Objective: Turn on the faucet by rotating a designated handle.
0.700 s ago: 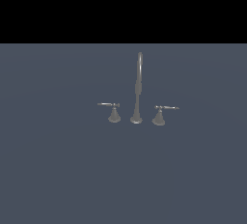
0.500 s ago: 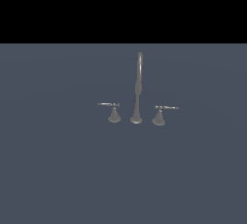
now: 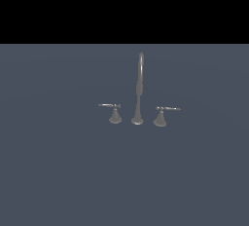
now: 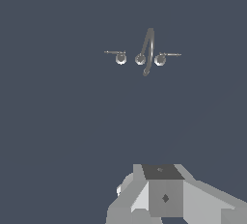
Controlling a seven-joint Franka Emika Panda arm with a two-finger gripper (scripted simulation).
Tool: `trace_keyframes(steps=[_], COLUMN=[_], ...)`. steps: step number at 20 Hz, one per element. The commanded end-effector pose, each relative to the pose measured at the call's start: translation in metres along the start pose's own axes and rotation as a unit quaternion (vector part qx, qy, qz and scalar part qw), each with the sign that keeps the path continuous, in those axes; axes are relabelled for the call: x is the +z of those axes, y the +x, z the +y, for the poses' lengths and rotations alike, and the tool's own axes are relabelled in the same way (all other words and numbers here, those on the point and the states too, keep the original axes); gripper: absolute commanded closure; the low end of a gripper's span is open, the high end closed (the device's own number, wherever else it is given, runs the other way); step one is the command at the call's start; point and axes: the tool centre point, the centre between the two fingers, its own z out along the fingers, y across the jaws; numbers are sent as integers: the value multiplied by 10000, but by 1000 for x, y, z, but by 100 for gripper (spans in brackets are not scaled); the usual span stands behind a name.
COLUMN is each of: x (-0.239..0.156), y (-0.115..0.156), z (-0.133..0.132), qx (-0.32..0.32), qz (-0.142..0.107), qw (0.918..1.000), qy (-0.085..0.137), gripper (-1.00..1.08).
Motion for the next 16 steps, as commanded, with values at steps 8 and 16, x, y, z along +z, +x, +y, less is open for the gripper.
trace_keyframes(steps=[8,16], x=[46,94], y=[17,41], z=[-29,-55], qx=[858,1744], qz=[-14,-27], qw=[9963,9847], qy=[-23,-44], gripper=[108,108])
